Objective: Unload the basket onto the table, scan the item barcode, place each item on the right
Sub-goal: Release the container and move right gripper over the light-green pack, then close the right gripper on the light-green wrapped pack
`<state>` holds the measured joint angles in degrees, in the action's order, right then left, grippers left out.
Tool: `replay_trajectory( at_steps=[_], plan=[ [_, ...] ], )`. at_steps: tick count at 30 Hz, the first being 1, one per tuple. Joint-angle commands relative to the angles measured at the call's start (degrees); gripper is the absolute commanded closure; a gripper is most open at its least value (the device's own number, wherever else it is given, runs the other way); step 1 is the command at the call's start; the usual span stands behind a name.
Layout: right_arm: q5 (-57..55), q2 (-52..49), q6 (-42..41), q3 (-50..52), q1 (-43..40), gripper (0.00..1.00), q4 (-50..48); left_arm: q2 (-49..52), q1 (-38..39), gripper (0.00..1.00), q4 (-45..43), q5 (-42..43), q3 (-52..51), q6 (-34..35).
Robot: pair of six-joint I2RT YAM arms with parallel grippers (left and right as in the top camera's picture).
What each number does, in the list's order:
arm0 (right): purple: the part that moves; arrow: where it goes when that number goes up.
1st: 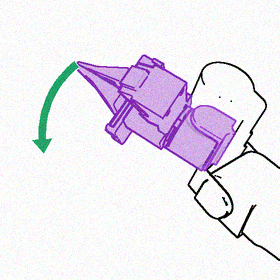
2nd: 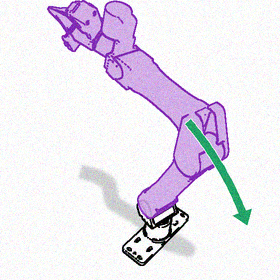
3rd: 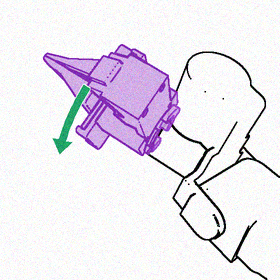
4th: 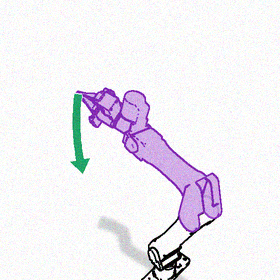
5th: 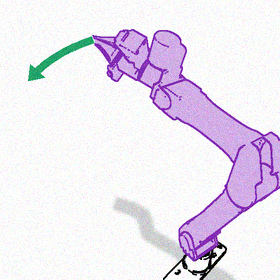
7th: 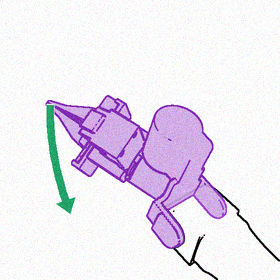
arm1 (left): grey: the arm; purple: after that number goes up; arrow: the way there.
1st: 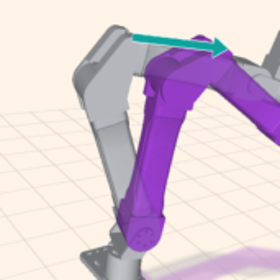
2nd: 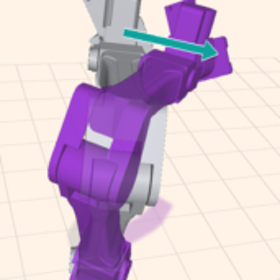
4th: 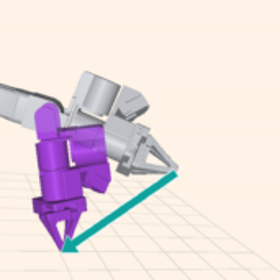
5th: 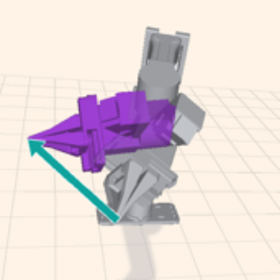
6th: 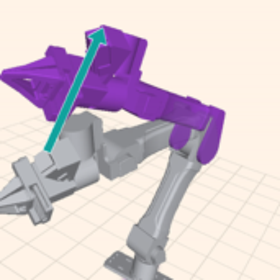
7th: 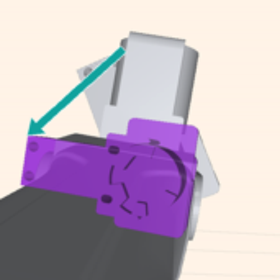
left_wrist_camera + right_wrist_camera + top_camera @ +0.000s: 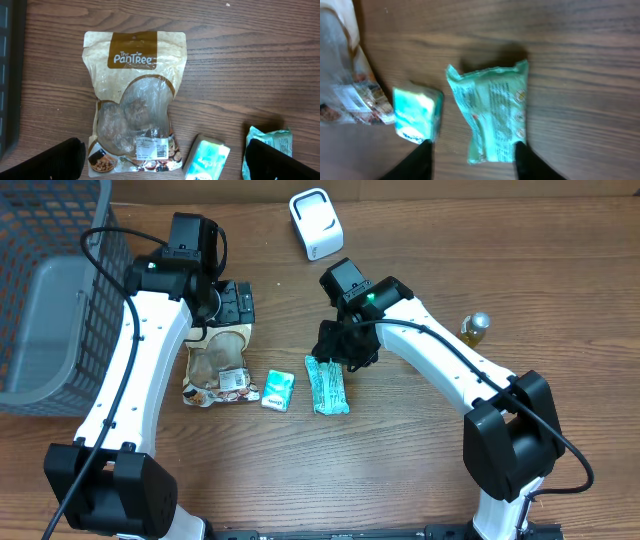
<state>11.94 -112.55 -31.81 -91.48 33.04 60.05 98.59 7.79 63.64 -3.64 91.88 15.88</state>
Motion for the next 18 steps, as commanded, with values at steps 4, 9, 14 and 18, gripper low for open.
replay_trajectory(
  at_steps=[4,9,14,18],
  plan=[
    [1.62,1.01,0.07,0.42,-0.07,0.90,-1.60,0.11,-0.26,0.00,0.00,0.28,0.85,-1.11],
    [1.60,0.98,0.04,3.06,1.14,0.90,-1.60,0.11,-0.26,0.00,0.00,0.28,0.85,-1.11],
    [1.60,0.98,-0.02,7.43,2.36,0.89,-2.84,0.11,-0.26,0.00,0.00,0.28,0.85,-1.11],
    [1.42,0.98,-1.70,9.88,2.38,0.89,-5.16,0.11,-0.26,0.00,0.00,0.28,0.85,-1.11]
  ],
)
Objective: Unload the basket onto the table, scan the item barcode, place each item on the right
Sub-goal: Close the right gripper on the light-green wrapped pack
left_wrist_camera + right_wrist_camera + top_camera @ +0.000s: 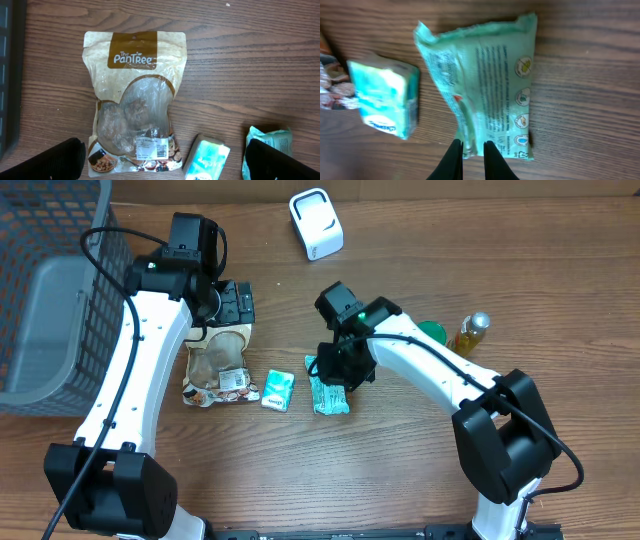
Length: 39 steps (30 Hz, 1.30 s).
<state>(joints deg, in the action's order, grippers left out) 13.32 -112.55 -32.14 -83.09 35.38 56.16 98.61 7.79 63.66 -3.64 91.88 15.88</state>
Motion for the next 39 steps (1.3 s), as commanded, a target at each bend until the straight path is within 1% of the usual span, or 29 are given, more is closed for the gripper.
replay_trajectory(
  at_steps=[1,17,21,27,30,33,39],
  plan=[
    [0.04,0.98,-1.38,1.99,0.04,0.88,-1.90,0.09,-0.26,0.00,-0.02,0.28,0.85,-1.11],
    [-3.21,0.98,-2.47,2.49,0.04,0.87,-2.10,0.09,-0.24,0.00,-0.02,0.28,0.85,-1.11],
    [-2.73,0.98,-4.74,2.51,0.15,0.87,-2.16,0.09,-0.26,0.00,-0.02,0.28,0.85,-1.11],
    [-0.83,0.98,-4.98,2.51,2.84,0.90,-1.88,0.09,-0.26,0.00,-0.02,0.28,0.85,-1.11],
    [-2.89,0.94,-5.11,2.54,4.02,0.96,-1.64,0.09,-0.24,0.00,-0.02,0.28,0.85,-1.11],
    [-6.08,0.87,-5.66,3.02,4.48,0.96,-2.19,0.09,-0.26,0.00,-0.02,0.28,0.85,-1.11],
    [-6.45,0.87,-6.91,3.28,4.48,0.96,-2.38,0.09,-0.26,0.00,-0.02,0.28,0.85,-1.11]
  ],
)
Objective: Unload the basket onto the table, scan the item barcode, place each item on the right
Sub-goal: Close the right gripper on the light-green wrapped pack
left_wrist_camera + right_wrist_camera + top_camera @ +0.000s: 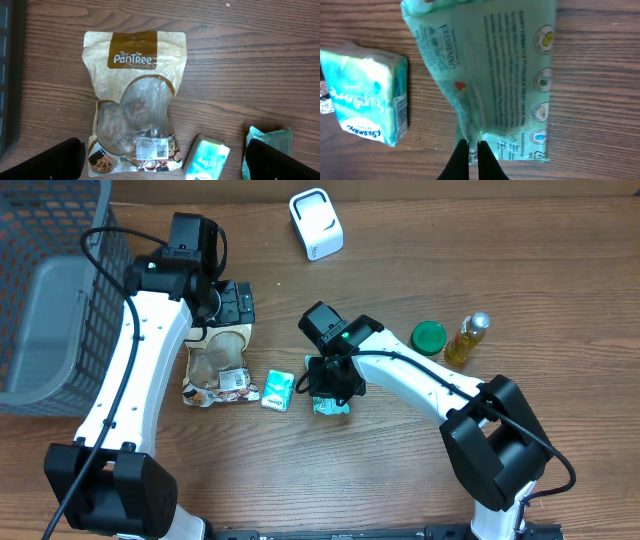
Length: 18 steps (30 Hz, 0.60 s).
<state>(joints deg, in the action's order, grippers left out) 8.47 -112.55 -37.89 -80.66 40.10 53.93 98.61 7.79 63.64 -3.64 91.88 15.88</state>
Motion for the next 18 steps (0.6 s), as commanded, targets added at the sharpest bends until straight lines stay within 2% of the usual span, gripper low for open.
replay_trajectory(
  at_steps=[1,9,16,18],
  plan=[
    [-1.60,0.83,-1.14,0.94,-0.24,0.96,-0.15,0.09,-0.26,0.00,0.00,0.28,0.85,-1.11],
    [-0.72,0.24,-2.03,4.20,0.00,0.96,-3.67,0.09,-0.26,0.00,0.00,0.28,0.85,-1.11],
    [1.97,0.07,-5.03,13.14,2.05,0.96,-14.62,0.09,-0.26,0.00,0.00,0.31,0.85,-1.11],
    [2.75,0.04,-4.98,13.05,2.05,0.90,-14.69,0.09,-0.26,0.00,0.00,0.28,0.85,-1.11]
  ],
)
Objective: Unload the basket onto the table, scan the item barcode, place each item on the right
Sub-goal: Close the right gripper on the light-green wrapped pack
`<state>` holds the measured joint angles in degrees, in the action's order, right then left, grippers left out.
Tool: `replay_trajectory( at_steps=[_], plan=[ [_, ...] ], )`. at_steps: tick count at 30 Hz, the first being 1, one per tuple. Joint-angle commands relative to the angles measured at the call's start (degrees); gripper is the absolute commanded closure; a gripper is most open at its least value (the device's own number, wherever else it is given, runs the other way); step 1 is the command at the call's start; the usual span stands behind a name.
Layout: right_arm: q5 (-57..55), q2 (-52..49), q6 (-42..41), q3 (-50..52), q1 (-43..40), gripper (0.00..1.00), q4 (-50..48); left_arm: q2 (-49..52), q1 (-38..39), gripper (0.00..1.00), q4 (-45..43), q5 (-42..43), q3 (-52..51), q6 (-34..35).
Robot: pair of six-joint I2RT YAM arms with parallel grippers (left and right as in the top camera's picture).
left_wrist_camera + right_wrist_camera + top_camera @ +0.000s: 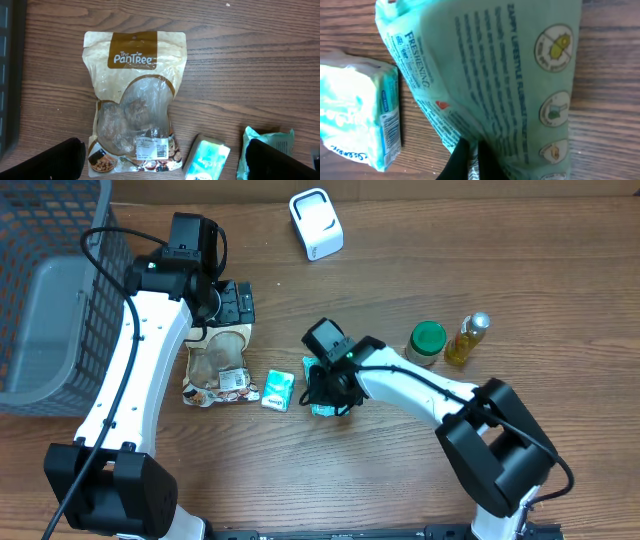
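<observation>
The green wipes packet [510,85] fills the right wrist view, tilted, with its printed back showing. My right gripper [472,146] is shut on a fold along its near edge. In the overhead view the right gripper [326,390] covers most of the packet [320,409]. The white scanner [316,223] stands at the far middle of the table. My left gripper [162,160] hangs open above the Pantree snack bag [132,100], touching nothing; overhead, the left gripper [237,304] sits at the bag's far end.
A small teal tissue pack [277,390] lies between the snack bag [215,370] and the packet. A green-lidded jar [427,340] and an oil bottle [468,335] stand to the right. A dark wire basket [50,280] occupies the far left.
The right gripper is still shut on the packet's fold. The packet now looks larger and more tilted in the right wrist view, its gripped side raised. The jar is more uncovered. The left arm is unchanged.
My right gripper first hovered open over the green packet. Then its fingers stood nearly together on the packet's near edge, then shut on a fold there. Now that side of the packet is raised. The left arm stayed open above the snack bag throughout.
</observation>
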<state>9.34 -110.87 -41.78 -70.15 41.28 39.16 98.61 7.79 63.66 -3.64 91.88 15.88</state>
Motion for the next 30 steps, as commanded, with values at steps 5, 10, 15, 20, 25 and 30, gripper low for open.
replay_trajectory(
  at_steps=[5,10,15,20,25,30],
  plan=[
    [4.79,-1.09,4.11,-2.27,-0.66,0.85,3.43,0.09,-0.26,0.00,-0.02,0.31,0.85,-1.11],
    [6.19,-0.39,9.33,-9.14,-1.07,0.84,8.98,0.09,-0.26,0.00,-0.02,0.31,0.85,-1.11],
    [1.46,-0.42,7.23,-9.68,-1.25,0.92,12.11,0.09,-0.26,0.00,-0.02,0.28,0.85,-1.11],
    [-1.79,-0.46,2.82,-9.68,-1.22,0.96,12.26,0.09,-0.26,0.00,-0.02,0.28,0.85,-1.11],
    [-1.79,-0.48,1.05,-8.00,-0.46,0.96,12.26,0.09,-0.26,0.00,-0.02,0.28,0.85,-1.11],
    [-1.33,-0.52,-1.14,-4.31,-0.07,0.96,8.94,0.09,-0.26,0.00,-0.02,0.28,0.85,-1.11]
  ],
)
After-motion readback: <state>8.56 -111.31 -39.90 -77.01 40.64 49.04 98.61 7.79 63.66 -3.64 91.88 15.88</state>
